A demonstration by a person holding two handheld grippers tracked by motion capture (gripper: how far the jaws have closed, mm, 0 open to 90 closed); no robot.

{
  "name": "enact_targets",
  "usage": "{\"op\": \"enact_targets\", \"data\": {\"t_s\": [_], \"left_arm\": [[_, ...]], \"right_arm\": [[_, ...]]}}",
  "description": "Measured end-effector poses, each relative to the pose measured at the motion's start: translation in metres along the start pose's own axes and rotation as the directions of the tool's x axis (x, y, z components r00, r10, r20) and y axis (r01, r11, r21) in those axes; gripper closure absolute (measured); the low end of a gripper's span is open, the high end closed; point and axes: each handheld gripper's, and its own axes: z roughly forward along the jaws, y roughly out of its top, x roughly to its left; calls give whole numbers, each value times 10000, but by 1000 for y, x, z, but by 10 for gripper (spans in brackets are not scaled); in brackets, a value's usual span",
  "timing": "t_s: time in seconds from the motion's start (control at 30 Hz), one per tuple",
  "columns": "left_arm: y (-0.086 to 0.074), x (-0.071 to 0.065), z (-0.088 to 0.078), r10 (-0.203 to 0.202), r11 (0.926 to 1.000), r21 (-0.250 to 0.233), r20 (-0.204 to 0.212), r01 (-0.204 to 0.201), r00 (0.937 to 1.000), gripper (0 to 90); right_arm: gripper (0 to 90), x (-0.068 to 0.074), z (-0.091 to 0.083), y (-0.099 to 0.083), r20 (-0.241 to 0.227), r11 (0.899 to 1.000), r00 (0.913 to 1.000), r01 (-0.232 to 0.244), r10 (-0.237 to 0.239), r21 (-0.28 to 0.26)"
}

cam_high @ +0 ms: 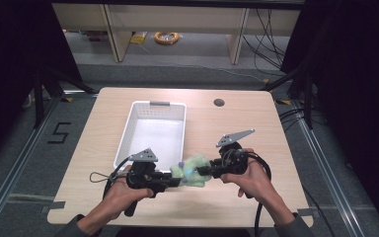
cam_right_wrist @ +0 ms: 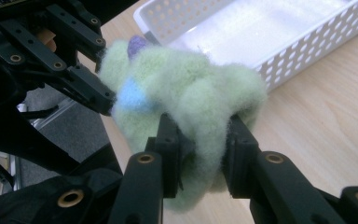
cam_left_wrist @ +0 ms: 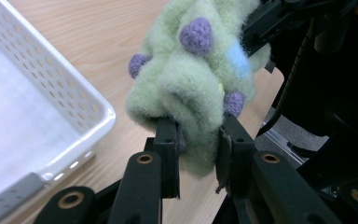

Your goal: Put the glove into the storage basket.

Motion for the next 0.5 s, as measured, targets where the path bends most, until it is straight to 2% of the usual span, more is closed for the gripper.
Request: {"op": "enact_targets", "data": {"t_s": [0.03, 0.07, 0.13, 0.17, 0.2, 0.27, 0.33, 0.37, 0.5], "left_arm": [[2, 2, -2, 110, 9999, 47, -90, -110, 9999, 723], [4, 2, -3, 29, 10000, -14, -214, -29, 9998, 723], [8, 6, -6, 132, 9999, 37, -287, -131, 9995, 722], [10, 8, -8, 101, 9999, 74, -271, -99, 9996, 722], [12, 11, -10, 40, 9999, 94, -232, -38, 9997, 722], [15, 17, -13, 45, 9999, 143, -256, -41, 9997, 722], [17, 22, -16, -14, 9999, 171, -392, 21, 9992, 722], [18, 25, -17, -36, 9997, 257, -309, 44, 9995, 722], [21, 34, -22, -121, 9995, 274, -535, 135, 9985, 722]], "right_arm": [[722, -1, 1, 4, -36, 9999, 9999, 154, -154, -19], [722, -2, 1, 7, -35, 9998, 9998, 181, -181, -5], [722, -2, 3, 14, -2, 9999, 9999, 117, -117, -9], [722, -2, 3, 18, -78, 9999, 9999, 86, -86, 70], [722, -3, 5, 21, -15, 9996, 9996, 285, -285, 36], [722, -4, 7, 28, 8, 9999, 10000, 99, -99, 116], [722, -6, 12, 34, -93, 9998, 9998, 180, -179, 33], [722, -7, 14, 38, -97, 9997, 9997, 221, -220, 109], [722, -11, 23, 50, -136, 9994, 9995, 295, -292, 196]]}}
